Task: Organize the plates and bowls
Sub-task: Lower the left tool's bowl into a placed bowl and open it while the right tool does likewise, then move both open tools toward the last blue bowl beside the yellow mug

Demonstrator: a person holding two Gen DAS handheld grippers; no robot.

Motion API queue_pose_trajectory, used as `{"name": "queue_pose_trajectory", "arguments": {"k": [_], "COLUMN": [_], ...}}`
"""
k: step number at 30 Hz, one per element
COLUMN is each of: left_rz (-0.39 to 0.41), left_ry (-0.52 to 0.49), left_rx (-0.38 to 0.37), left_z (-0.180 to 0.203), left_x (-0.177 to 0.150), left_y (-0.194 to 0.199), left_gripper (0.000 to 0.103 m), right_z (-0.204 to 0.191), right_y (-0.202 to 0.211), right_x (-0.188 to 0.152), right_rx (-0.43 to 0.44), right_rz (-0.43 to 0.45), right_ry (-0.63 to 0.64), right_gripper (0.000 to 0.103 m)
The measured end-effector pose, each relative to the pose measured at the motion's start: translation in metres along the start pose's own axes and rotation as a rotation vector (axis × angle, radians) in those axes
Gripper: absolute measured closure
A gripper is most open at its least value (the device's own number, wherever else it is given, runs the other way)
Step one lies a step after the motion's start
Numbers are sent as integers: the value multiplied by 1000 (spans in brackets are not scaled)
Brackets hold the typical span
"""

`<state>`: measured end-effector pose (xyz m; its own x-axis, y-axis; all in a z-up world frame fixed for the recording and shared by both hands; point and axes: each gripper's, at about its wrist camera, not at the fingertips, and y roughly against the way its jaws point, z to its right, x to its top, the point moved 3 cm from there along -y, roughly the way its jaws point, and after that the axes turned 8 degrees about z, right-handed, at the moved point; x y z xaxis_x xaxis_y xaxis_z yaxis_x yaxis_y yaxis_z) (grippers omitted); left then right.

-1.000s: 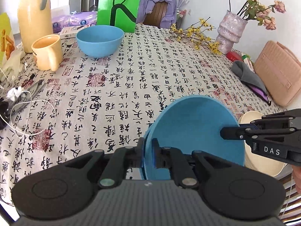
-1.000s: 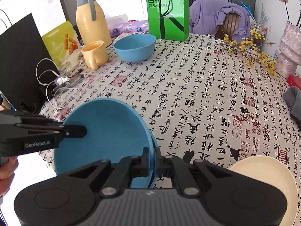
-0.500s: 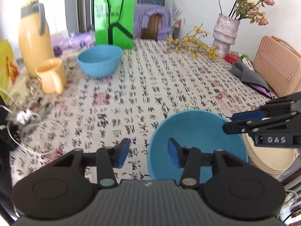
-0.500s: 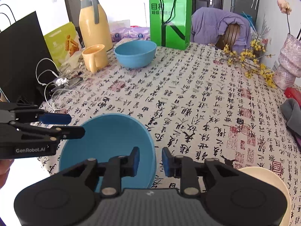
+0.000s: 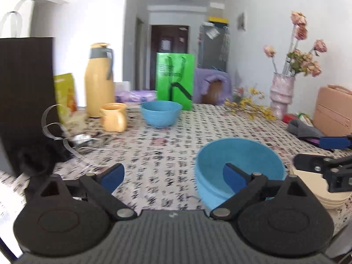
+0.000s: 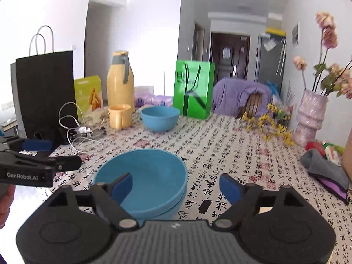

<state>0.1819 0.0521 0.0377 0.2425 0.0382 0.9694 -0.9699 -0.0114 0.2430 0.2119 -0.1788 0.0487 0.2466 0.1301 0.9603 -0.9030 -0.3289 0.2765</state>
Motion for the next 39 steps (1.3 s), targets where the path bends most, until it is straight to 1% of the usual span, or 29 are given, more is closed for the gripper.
{"name": "queue_pose_trajectory", "arguments": {"k": [1,3,5,6,8,11,16,19,22,24,26,31,34,36,38,39], "left_rz": [14,33,52,65,84,82,77,53,38,34,25,-18,-31,-42,-68,-86], "left_ry": [12,8,-25,-47,-85,-87,-71,-62,-34,-32,-26,33,52,60,70,84], "left_rx": [36,82,100,104,114,124,130,120,101,83,63,-1,11,24,35,29], "left_z": [-3,-7,-8,-10,-11,-17,-22,-25,-30,-33,-37,-49,-56,-60,-65,-69], "left_x": [-4,-12,-17,-19,-19,-17,-14,-12,-1,10,23,58,76,87,95,98], "left_y": [9,25,38,43,48,46,36,24,5,-11,-29,-85,-126,-155,-184,-202], "left_gripper": [3,2,0,0,0,0,0,0,0,0,0,0,0,0,0,0], "right_z": [-5,-14,-20,-21,-23,-28,-31,-27,-21,-13,0,49,77,93,108,114], "right_y": [9,27,39,43,48,48,43,34,23,15,6,-35,-68,-95,-130,-148], "right_x": [-5,-18,-31,-37,-48,-54,-46,-43,-38,-25,-8,43,68,81,93,99], "right_rx": [-7,-24,-26,-11,23,36,50,48,48,62,80,111,74,77,79,92], "right_rz": [30,88,102,102,89,66,86,86,71,76,73,9,-19,-32,-75,-92], "right_ry": [9,25,8,-8,-34,-22,-18,-26,-15,-8,-14,-85,-75,-55,-57,-61], "right_gripper": [10,9,6,3,2,2,2,2,2,2,2,2,2,2,3,3]}}
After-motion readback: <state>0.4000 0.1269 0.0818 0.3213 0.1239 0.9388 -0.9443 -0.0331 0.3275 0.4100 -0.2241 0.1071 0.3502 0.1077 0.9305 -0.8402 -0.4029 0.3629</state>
